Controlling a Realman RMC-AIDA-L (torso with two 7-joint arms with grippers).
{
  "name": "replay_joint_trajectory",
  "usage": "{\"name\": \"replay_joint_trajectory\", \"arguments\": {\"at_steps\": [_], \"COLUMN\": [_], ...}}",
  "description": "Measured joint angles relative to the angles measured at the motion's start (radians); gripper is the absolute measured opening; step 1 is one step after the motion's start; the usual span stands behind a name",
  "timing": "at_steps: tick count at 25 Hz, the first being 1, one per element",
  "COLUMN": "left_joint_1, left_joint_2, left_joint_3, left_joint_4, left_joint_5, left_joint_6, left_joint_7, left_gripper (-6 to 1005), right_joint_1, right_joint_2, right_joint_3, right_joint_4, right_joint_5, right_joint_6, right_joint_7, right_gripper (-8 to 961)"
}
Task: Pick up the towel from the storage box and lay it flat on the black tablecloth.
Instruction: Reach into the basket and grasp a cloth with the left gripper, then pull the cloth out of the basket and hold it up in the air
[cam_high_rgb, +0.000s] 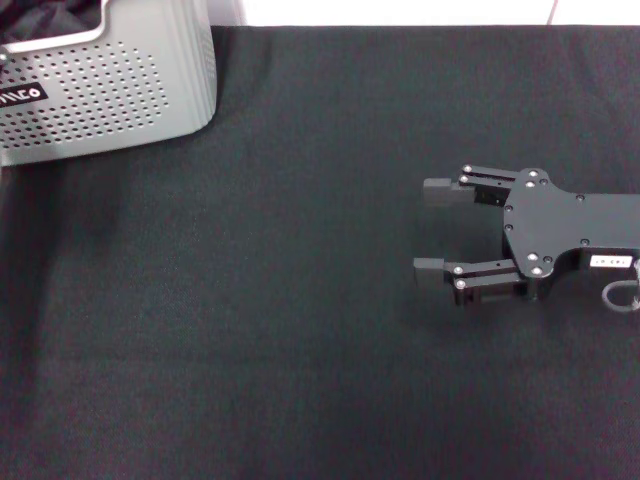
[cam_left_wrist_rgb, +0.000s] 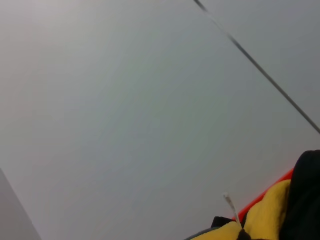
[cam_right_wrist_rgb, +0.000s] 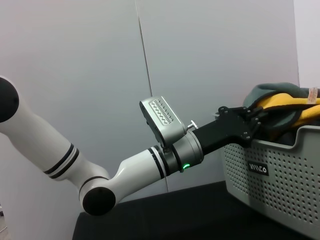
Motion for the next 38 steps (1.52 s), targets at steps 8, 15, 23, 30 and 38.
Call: {"name": "replay_joint_trajectory", "arguments": {"at_steps": [8,15,23,30,38], "left_joint_1": [-0.001,0.0,0.032,0.161,0.224], "left_joint_2": [0.001,0.0,0.007,0.015,0.063], "left_joint_3": [0.001,-0.003,0.062,0.134,0.114], "left_joint_4": [0.0,-0.001,0.02,0.217,0.294], "left_joint_5": [-0.003,-0.005,0.04,0.164,0.172], "left_joint_6": [0.002,0.045,0.147,0.295,0.581], "left_joint_7": [0.01,0.009,-0.292,-0.788,-1.303], "left_gripper": [130,51,21,19,16], "right_joint_1": [-0.001,-0.001,-0.001,-0.001,0.0], "right_joint_2": [0.0,0.0,0.0,0.0,-0.001], "right_joint_3": [0.0,0.001,0.007,0.008,0.01], "right_joint_4": [0.0,0.0,0.0,0.0,0.018], "right_joint_5": [0.001,0.001,0.001,0.0,0.013], "right_joint_6": [-0.001,-0.001,-0.001,0.007,0.009], "right_joint_7": [0.0,0.0,0.0,0.0,-0.011], "right_gripper": [830,828,826,825,823]}}
